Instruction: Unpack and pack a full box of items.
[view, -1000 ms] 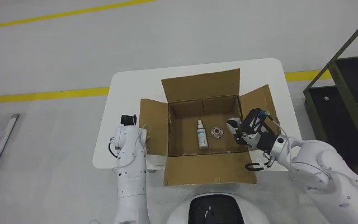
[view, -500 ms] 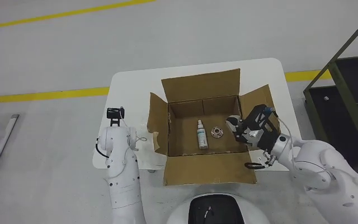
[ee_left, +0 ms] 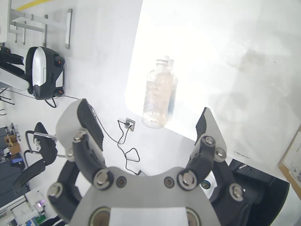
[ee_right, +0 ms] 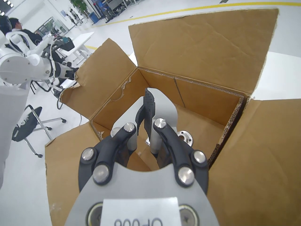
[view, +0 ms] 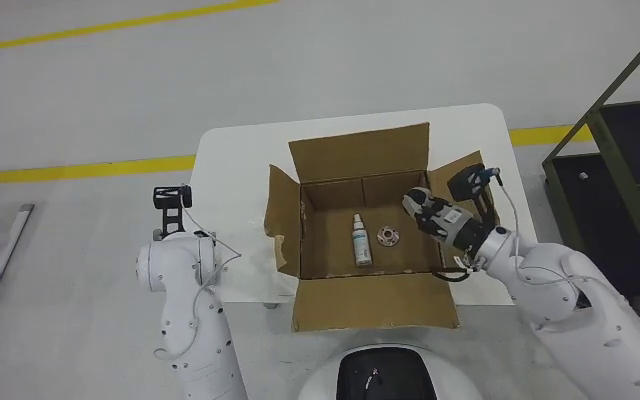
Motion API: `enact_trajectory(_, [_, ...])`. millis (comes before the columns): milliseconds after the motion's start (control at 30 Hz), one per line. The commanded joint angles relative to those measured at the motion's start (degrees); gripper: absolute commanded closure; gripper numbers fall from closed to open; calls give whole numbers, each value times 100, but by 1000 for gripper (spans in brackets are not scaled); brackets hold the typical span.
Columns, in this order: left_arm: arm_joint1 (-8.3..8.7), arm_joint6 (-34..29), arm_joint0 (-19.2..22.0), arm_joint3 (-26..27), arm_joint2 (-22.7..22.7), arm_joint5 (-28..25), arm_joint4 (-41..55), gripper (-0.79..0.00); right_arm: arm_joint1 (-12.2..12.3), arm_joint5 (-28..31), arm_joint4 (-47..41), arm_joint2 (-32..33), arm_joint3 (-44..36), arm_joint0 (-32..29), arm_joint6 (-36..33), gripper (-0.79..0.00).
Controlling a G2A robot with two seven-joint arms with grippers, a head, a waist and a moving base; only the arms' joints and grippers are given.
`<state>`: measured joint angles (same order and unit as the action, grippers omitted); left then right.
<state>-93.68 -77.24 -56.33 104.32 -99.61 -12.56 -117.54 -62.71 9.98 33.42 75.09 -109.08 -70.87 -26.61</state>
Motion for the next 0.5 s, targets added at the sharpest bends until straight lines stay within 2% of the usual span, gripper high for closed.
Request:
enact_trajectory(0, [9,67,-46,206,6,-72,108,-785,-26,-191,-103,-85,118,96,-11,0])
enact_trajectory(167, [27,195,-115,500,38,-124,271,-785,-61,-415,-33,-279,255,280,-118,0])
enact_trajectory(467, [27,195,-115,500,38,-124,271,-785,-65,-429,-29,-280,222,253,-55,0])
